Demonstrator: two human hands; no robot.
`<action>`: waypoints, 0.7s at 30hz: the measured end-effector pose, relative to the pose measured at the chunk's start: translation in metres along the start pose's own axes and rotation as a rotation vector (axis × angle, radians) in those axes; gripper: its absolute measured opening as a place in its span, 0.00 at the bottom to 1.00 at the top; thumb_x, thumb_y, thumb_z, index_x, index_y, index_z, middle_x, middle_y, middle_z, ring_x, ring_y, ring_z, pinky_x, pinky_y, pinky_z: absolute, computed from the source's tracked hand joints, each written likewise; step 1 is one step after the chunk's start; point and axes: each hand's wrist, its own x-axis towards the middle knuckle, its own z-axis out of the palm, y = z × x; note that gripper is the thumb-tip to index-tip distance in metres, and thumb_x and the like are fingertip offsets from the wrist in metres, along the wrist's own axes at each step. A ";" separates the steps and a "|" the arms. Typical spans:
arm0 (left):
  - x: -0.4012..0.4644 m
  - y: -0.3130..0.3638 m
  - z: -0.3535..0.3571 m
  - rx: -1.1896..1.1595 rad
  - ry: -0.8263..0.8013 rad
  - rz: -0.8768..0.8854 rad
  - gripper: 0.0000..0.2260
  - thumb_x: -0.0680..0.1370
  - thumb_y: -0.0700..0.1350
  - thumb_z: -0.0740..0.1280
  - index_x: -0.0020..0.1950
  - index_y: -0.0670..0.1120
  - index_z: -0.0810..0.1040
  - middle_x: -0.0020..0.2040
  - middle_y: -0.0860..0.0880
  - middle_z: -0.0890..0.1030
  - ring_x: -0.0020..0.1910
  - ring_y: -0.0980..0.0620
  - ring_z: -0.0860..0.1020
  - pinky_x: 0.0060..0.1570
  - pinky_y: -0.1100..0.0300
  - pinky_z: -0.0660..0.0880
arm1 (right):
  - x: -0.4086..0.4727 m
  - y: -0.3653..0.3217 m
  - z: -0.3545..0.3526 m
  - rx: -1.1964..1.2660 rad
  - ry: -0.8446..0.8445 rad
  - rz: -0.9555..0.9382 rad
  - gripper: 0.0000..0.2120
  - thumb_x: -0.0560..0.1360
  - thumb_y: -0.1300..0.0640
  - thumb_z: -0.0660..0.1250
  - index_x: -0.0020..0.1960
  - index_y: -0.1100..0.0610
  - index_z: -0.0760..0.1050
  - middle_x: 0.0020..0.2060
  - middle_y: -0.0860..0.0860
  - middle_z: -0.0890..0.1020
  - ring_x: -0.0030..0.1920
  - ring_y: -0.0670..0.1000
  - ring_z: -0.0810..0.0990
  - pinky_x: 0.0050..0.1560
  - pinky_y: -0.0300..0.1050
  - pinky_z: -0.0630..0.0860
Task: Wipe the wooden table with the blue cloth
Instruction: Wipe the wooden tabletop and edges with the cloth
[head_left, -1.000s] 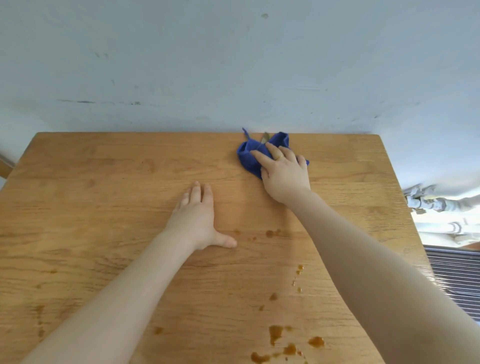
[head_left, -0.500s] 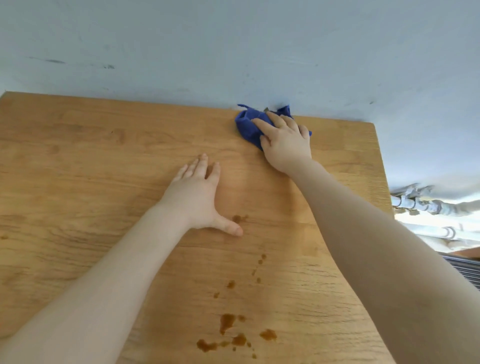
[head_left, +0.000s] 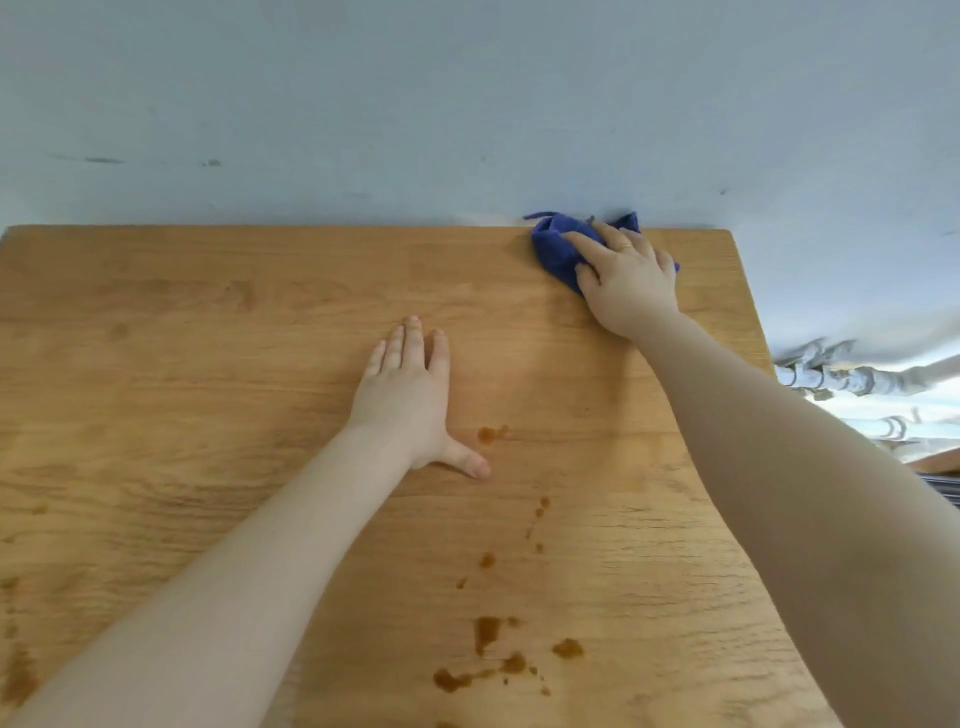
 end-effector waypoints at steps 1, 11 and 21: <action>0.000 0.000 0.000 -0.004 -0.002 0.002 0.66 0.55 0.74 0.68 0.75 0.43 0.34 0.75 0.38 0.33 0.76 0.43 0.38 0.73 0.52 0.38 | -0.001 -0.001 0.001 0.001 0.008 0.016 0.19 0.80 0.51 0.52 0.71 0.42 0.62 0.74 0.51 0.61 0.73 0.56 0.56 0.68 0.56 0.53; -0.010 0.012 -0.010 -0.030 -0.022 -0.023 0.62 0.60 0.69 0.71 0.75 0.44 0.34 0.76 0.40 0.35 0.76 0.44 0.38 0.73 0.51 0.39 | -0.080 0.031 -0.005 0.025 0.021 -0.257 0.27 0.72 0.42 0.46 0.66 0.43 0.70 0.69 0.50 0.71 0.69 0.58 0.66 0.63 0.56 0.61; -0.013 0.087 -0.020 -0.174 0.057 0.246 0.48 0.69 0.62 0.69 0.77 0.50 0.42 0.78 0.52 0.42 0.76 0.50 0.46 0.73 0.56 0.43 | -0.009 0.075 -0.011 0.032 0.099 -0.104 0.19 0.77 0.51 0.56 0.67 0.45 0.68 0.68 0.51 0.69 0.67 0.58 0.65 0.65 0.55 0.59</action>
